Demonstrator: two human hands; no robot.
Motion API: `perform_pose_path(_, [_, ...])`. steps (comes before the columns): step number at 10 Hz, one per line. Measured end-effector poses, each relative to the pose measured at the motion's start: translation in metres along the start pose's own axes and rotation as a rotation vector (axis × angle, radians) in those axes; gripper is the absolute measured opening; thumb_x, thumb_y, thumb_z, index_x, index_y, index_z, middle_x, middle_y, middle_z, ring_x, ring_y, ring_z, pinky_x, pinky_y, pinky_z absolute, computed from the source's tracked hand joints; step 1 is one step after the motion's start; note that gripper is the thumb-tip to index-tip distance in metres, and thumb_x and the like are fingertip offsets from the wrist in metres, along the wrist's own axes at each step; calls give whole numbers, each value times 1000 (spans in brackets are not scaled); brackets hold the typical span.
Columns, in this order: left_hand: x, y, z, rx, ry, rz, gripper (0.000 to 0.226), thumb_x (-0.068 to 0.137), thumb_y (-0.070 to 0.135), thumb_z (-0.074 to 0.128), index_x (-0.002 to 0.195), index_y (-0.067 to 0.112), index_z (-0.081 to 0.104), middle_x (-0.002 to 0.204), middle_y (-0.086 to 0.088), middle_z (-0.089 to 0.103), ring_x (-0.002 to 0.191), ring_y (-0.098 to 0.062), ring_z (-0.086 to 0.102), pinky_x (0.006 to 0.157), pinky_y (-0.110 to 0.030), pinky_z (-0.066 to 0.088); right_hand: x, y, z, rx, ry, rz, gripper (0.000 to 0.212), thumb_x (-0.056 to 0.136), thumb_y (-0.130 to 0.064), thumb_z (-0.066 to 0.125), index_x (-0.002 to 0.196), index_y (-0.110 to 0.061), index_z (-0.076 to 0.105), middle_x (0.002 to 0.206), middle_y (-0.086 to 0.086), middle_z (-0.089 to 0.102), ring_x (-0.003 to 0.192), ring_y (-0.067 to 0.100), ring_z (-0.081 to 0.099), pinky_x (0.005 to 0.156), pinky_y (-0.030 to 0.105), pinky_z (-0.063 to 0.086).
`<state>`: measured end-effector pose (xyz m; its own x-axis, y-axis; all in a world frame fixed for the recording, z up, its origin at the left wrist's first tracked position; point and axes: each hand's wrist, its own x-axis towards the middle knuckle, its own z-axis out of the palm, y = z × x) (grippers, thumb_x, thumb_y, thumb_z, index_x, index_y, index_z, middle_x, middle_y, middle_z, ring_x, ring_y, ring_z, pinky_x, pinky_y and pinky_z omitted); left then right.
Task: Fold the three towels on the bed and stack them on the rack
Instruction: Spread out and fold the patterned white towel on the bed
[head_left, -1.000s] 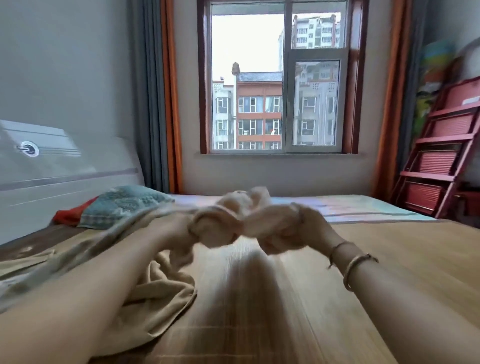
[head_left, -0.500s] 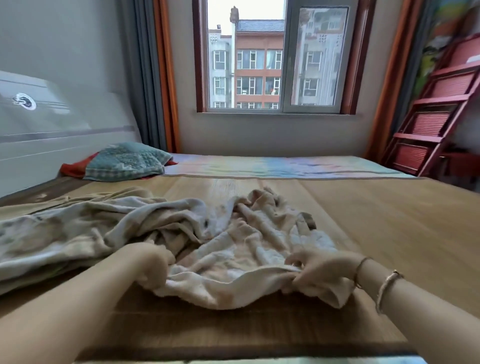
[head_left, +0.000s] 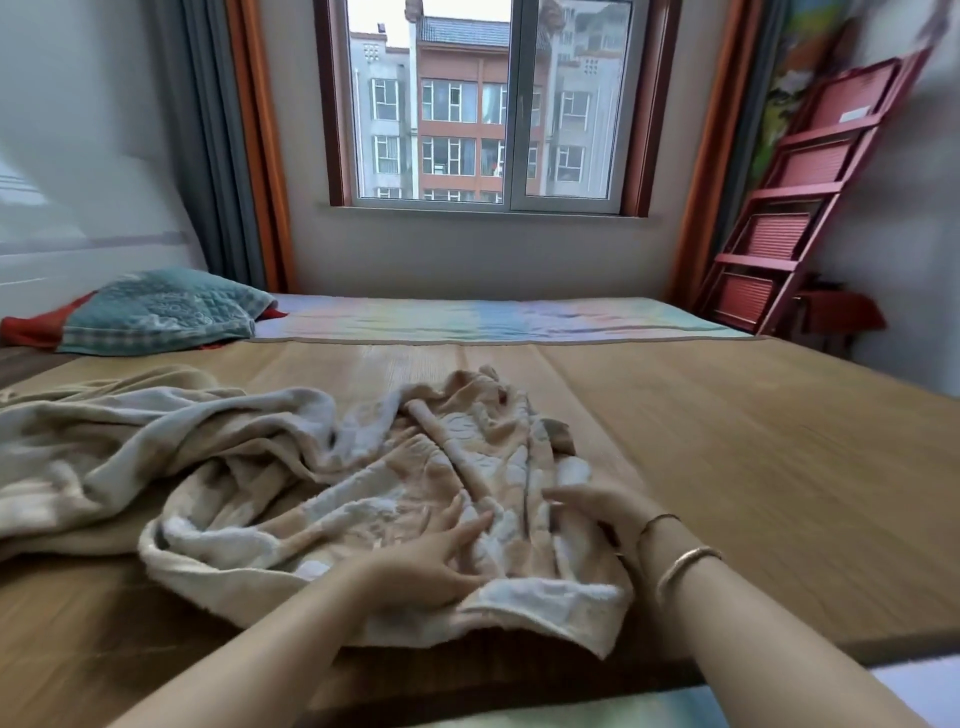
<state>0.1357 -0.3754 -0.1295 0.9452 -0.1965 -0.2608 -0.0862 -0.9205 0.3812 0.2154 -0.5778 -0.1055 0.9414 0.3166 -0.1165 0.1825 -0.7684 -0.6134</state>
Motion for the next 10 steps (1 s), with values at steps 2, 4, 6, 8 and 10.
perform_pose_path(2, [-9,-27,-15,-206,-40,0,61,79,69,56,135,54,39,143,13,39,128,-9,41,109,-32,36,3,-24,24,-152,243,-335,44,77,-15,56,120,-27,58,104,-6,64,100,14,61,76,21,50])
perform_pose_path(4, [11,-26,-18,-662,503,-59,28,96,26,53,121,13,53,114,-5,55,103,-18,55,89,-33,49,-34,-32,19,-387,-79,-451,45,79,-23,62,124,-28,56,131,2,32,122,21,33,107,33,33])
perform_pose_path(6, [22,14,-19,-398,561,162,25,93,28,58,118,27,65,133,7,55,127,-9,46,109,-32,35,-53,-23,5,-49,-202,-416,31,88,-43,62,73,-16,59,93,2,54,76,5,48,71,25,42])
perform_pose_path(8, [43,74,-29,118,450,45,29,90,49,53,92,22,62,99,1,64,99,-20,57,77,-32,41,-68,13,-10,143,-172,-322,21,78,-23,62,61,-13,54,63,-5,45,59,6,42,56,27,34])
perform_pose_path(10, [68,88,-30,449,295,-178,79,87,56,50,152,35,11,155,13,24,143,-16,23,114,-41,15,-78,44,-39,123,-148,-303,16,77,-19,61,80,-3,58,64,4,47,62,9,43,58,30,34])
